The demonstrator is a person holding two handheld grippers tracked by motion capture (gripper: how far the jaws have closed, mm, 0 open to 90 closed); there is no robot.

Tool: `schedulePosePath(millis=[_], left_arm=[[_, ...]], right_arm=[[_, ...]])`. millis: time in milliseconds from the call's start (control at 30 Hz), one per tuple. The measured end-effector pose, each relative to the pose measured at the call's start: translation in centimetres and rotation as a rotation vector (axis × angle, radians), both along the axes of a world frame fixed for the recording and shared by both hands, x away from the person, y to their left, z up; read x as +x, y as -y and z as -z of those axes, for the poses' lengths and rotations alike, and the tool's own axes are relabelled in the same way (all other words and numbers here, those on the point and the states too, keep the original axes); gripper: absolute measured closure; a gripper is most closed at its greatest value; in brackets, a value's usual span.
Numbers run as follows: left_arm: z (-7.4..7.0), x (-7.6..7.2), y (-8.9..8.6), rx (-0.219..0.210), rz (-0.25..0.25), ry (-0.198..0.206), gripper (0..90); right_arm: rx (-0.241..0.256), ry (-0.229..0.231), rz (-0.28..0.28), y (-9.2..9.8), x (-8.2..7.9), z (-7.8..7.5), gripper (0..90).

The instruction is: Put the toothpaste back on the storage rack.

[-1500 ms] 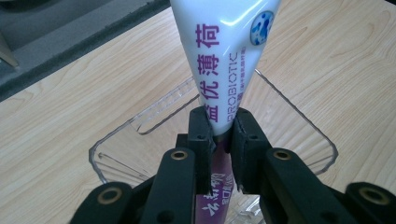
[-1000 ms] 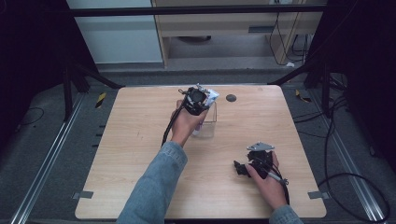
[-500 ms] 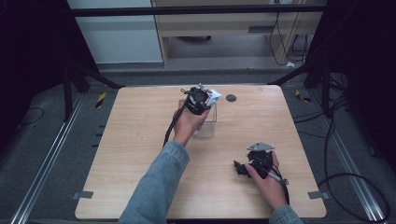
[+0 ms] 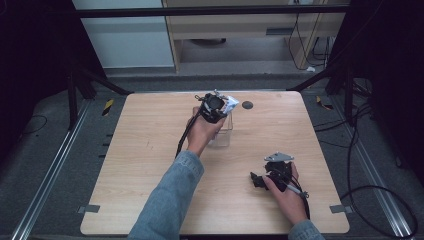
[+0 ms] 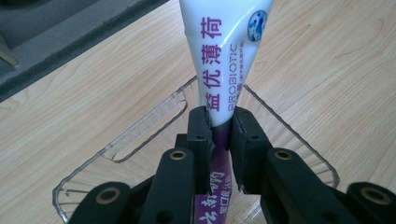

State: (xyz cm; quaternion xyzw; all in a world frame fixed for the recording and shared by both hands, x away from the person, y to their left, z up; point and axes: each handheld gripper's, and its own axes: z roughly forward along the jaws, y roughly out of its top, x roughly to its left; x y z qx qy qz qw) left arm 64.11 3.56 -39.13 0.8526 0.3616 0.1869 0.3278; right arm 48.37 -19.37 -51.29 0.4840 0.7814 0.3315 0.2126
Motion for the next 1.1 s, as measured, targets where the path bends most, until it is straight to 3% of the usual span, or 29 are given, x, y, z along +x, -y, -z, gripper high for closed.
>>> schedulePosePath(millis=[1100], left_arm=[[-0.99,-0.43,-0.69,-0.003,0.000,0.014,78.0]], right_arm=[[0.002,-0.001,0.001,-0.01,0.00,0.00,0.4]])
